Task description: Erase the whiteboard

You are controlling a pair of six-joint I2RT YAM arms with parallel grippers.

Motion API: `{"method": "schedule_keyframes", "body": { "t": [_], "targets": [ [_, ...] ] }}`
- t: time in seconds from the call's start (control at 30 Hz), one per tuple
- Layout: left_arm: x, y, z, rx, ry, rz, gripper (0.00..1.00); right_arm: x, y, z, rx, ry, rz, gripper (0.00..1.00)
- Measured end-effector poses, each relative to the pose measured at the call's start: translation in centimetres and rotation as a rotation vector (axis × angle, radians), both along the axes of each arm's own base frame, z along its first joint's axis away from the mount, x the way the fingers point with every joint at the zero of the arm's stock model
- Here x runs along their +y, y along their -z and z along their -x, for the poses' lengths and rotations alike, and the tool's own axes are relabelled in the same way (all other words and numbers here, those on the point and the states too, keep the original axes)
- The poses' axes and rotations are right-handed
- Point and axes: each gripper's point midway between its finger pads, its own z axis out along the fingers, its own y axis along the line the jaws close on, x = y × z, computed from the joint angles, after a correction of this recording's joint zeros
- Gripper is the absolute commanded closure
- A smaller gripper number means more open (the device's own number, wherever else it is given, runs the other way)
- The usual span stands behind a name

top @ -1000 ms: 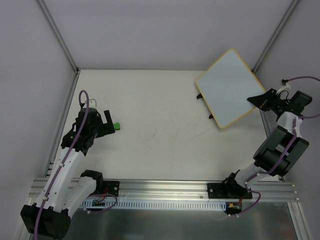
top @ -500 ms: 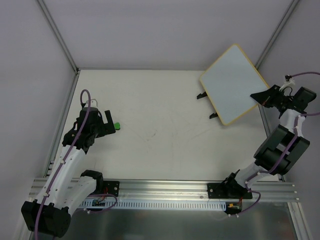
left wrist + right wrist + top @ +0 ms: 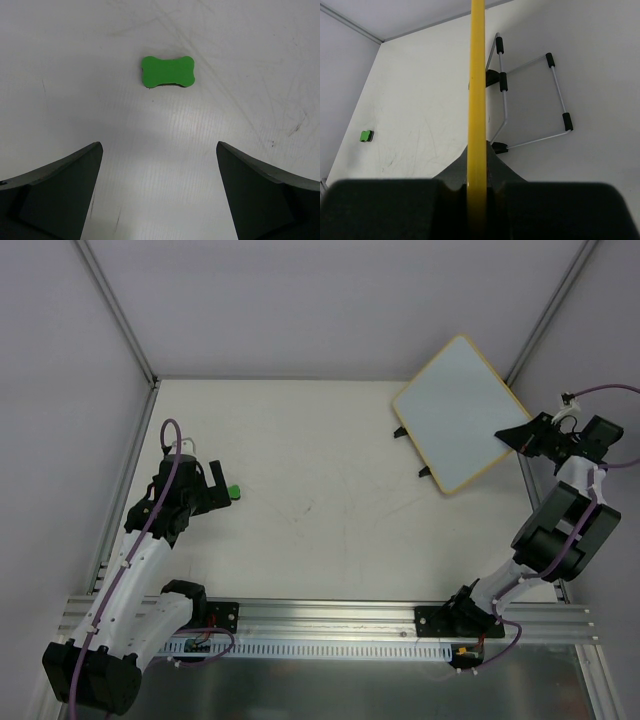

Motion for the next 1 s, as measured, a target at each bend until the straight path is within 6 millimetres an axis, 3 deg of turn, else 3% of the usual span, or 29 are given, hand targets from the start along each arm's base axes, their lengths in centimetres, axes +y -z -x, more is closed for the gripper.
{"method": "schedule_keyframes", "body": {
  "t": [0.33, 0.47, 0.6, 0.7, 1.0],
  "targets": [
    [0.0, 0.0, 0.0, -0.001, 0.000, 0.000, 0.01, 0.1, 1.3, -0.2, 0.014, -0.022, -0.022, 0.97],
    [0.0, 0.0, 0.0, -0.001, 0.000, -0.001, 0.01, 0.2, 1.4, -0.2, -0.005, -0.031, -0.013, 0.84],
    [0.1, -0.1, 0.0, -0.006, -0.002, -0.007, 0.01, 0.3, 1.7, -0.2, -0.009, -0.037, -0.008, 0.60],
    [0.2, -0.4, 0.0, -0.016, -0.005, -0.008, 0.01, 0.4, 2.1, 0.0, -0.005, -0.038, -0.006, 0.51],
    [0.4, -1.2, 0.2, -0.057, -0.010, -0.009, 0.01, 0.3, 3.0, 0.4, 0.018, -0.006, 0.008, 0.45]
  ]
}}
